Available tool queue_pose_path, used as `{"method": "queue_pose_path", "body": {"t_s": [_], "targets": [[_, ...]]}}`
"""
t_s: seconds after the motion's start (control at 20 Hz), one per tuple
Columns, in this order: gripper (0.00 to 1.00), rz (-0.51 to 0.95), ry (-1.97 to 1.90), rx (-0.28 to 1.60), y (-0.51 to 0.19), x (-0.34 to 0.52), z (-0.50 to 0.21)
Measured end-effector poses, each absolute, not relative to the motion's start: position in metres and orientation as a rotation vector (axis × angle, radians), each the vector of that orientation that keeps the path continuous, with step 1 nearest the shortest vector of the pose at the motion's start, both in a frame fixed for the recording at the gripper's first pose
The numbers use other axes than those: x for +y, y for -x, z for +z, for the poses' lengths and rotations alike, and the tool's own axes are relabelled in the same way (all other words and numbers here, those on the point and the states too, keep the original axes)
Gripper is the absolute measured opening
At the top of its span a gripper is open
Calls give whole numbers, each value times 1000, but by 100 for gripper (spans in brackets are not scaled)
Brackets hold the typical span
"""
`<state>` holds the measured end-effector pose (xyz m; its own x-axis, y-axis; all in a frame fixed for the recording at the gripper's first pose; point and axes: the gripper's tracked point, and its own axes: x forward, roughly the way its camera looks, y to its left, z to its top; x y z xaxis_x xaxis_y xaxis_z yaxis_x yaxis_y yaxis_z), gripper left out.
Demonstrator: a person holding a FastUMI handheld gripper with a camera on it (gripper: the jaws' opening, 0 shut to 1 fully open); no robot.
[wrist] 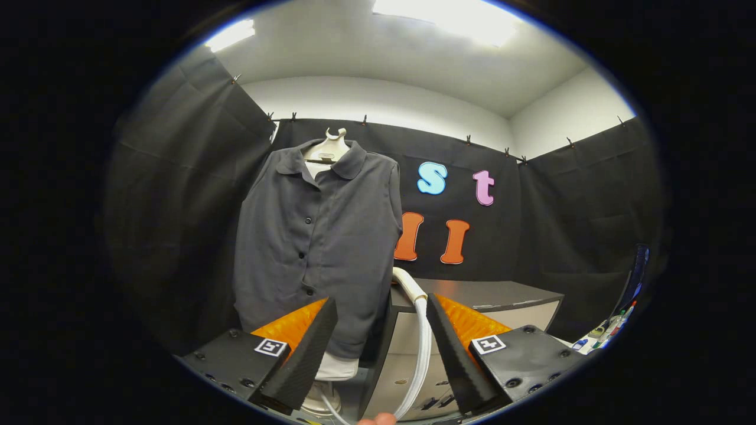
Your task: Iron the clothes twice with a garment steamer, once on the left side and once on the right side.
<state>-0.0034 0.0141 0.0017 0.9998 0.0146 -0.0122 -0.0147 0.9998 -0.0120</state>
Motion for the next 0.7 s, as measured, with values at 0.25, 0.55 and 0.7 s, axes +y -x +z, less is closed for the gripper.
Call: {"method": "queue_pose_path", "body": {"t_s": [0.25, 0.55, 0.7], "targets": [[97, 26, 1, 25, -12, 20, 3], [97, -63, 28, 16, -72, -11, 33], [97, -139, 35, 81, -120, -35, 31]]}}
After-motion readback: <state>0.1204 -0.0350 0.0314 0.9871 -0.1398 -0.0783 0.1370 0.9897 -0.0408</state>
